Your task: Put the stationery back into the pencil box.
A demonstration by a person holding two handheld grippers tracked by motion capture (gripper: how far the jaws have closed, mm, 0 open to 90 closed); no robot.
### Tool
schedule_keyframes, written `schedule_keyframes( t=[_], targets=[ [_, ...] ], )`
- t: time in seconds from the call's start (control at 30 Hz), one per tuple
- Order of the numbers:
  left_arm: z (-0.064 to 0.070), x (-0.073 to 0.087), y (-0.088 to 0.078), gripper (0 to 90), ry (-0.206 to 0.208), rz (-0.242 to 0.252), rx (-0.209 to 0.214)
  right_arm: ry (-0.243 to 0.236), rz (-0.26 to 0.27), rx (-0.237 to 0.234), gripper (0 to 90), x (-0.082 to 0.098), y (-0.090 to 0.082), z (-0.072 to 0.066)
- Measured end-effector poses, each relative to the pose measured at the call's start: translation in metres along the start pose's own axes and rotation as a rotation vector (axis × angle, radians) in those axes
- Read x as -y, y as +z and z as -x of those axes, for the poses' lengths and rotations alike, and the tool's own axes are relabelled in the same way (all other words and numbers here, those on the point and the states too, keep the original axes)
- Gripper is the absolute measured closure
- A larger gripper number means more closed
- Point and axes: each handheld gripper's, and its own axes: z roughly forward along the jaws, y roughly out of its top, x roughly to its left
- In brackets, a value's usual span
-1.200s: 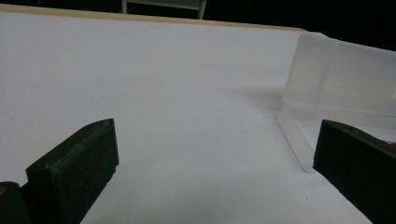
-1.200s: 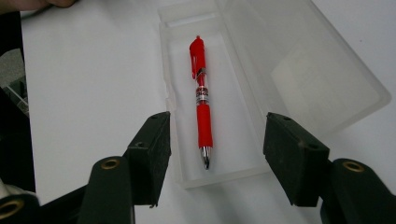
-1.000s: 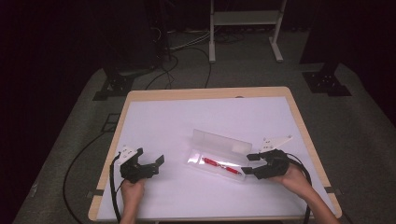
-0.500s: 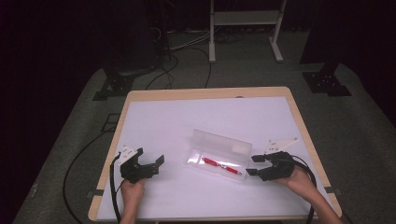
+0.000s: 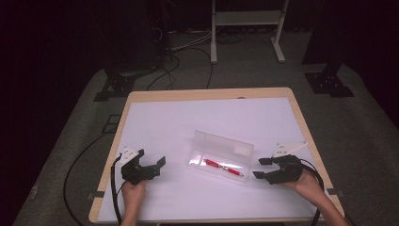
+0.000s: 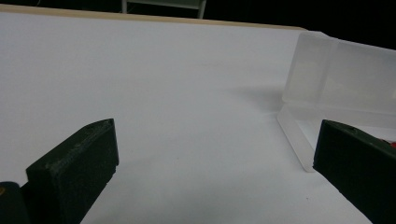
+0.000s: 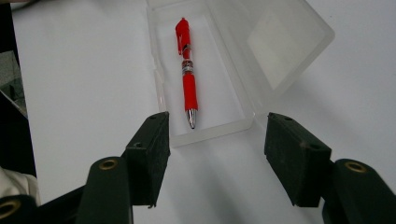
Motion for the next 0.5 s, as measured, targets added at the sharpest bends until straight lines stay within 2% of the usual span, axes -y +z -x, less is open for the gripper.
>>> schedule_keyframes(
  t=[0.2,0.5],
  targets=[
    [0.000,0.000,0.000,0.0,-0.002,-0.002,-0.001,0.000,-0.003,0.005,39.7,0.003,-0.002,0.000],
    [0.000,0.000,0.000,0.0,-0.003,-0.003,-0.002,0.025,-0.012,0.019,39.4,0.015,-0.006,0.004]
  ],
)
